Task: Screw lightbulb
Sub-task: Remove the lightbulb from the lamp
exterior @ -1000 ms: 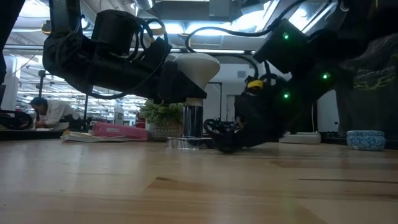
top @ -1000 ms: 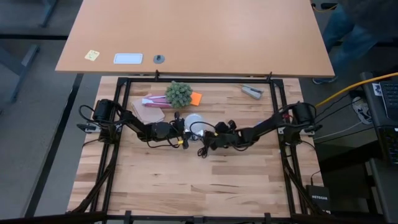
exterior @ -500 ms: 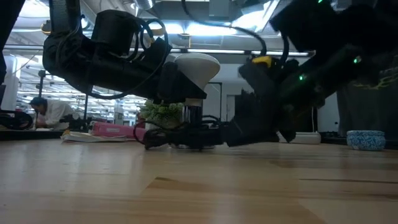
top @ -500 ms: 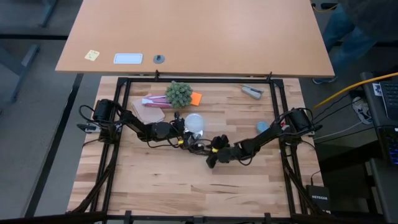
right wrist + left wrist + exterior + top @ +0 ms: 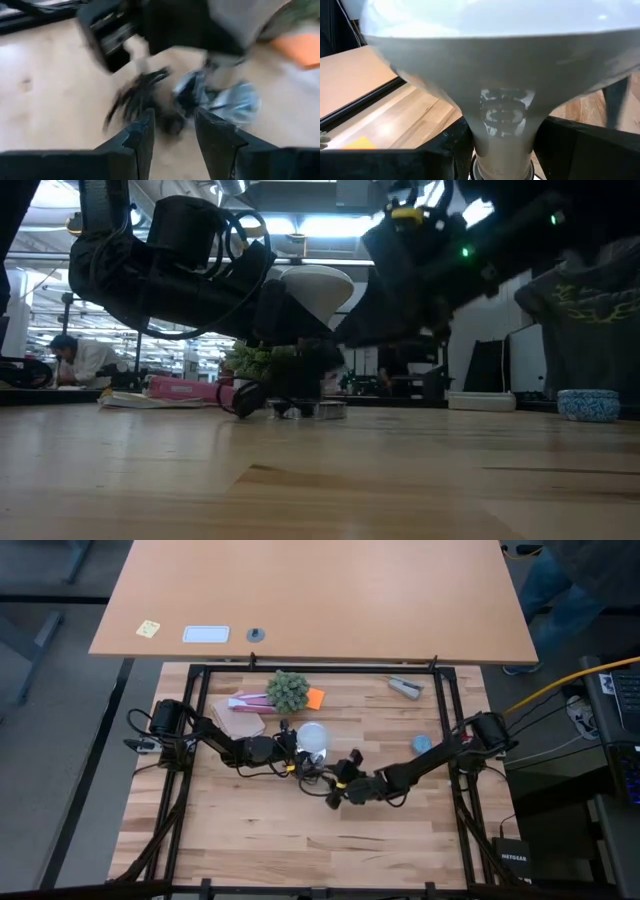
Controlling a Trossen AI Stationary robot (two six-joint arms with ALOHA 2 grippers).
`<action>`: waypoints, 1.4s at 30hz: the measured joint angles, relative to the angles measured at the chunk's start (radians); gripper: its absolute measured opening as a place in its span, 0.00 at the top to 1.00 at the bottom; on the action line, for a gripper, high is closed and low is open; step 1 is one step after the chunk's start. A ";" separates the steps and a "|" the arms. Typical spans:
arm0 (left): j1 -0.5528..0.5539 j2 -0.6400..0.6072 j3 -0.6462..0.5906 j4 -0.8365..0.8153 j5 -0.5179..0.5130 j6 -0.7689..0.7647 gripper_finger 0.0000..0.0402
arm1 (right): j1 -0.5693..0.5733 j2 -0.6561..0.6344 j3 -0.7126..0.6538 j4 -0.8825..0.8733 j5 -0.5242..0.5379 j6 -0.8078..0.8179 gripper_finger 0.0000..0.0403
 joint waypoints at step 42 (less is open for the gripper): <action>-0.001 0.000 0.000 0.001 0.002 -0.041 0.61 | -0.057 0.348 0.171 0.270 -0.242 -0.117 0.65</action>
